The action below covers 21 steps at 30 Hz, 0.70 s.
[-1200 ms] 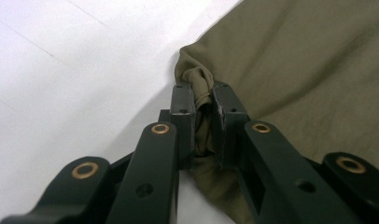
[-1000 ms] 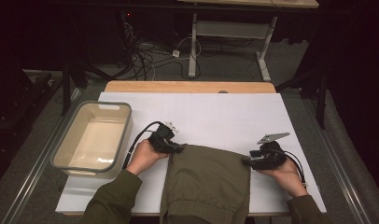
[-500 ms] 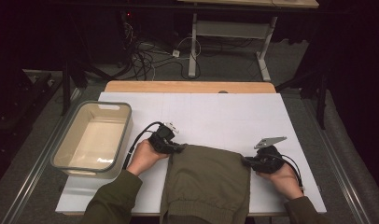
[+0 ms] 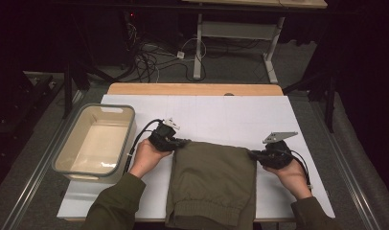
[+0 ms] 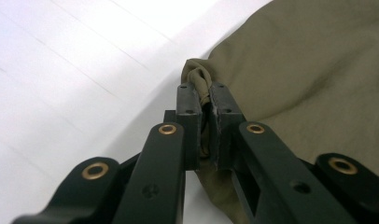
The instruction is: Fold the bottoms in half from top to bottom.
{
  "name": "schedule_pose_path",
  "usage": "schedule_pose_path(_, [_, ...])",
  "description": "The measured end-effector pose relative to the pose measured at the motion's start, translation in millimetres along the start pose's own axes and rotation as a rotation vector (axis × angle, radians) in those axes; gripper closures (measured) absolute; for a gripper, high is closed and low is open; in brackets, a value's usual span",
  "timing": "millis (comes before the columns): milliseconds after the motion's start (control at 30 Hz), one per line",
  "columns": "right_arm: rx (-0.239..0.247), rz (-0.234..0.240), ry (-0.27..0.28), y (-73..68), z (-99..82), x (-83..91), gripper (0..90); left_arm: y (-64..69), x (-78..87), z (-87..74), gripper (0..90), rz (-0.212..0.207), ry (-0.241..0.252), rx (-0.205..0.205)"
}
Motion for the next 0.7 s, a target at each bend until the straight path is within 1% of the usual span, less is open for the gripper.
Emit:
schedule_pose_path(100, [-0.005,-0.012,0.015,9.0,11.4,-5.2,84.1,-9.9,1.5,7.3,82.5,0.036,0.024,0.012])
schedule_pose_path(167, [-0.011,-0.021,0.019,16.5,19.9,-11.6,84.0,-17.9,-0.2,10.9,82.4,0.054,0.040,0.037])
schedule_pose_path(233, [-0.007,-0.036,0.025,24.7,28.8,-19.9,84.0,-26.8,-3.6,12.4,82.4,0.074,0.049,0.057])
schedule_pose_path(367, [-0.007,-0.058,0.022,37.3,44.2,-38.5,84.0,-42.0,-12.2,13.7,82.3,0.118,0.047,0.084])
schedule_pose_path(467, [-0.014,-0.072,0.012,43.6,49.9,-50.5,83.9,-49.4,-19.0,13.0,82.2,0.128,0.039,0.107])
schedule_pose_path(567, [-0.037,-0.070,0.001,46.4,48.2,-59.1,83.6,-51.8,-25.3,9.5,82.1,0.121,0.026,0.116])
schedule_pose_path(633, [-0.043,-0.064,-0.001,47.3,45.2,-61.9,80.4,-52.2,-27.0,8.3,82.0,0.120,0.023,0.118])
schedule_pose_path(700, [-0.063,-0.058,0.010,48.9,44.5,-60.8,67.5,-52.2,-28.0,7.6,81.6,0.124,0.023,0.117])
Point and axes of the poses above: each handheld gripper's, and its own axes: x roughly backward along the jaws, z roughly out of its top, y roughly to its right, the point moved 6 cm from there along -x, roughly forward along the jaws, and after that the axes turned 2 degrees about -y, right-handed, at the moved point
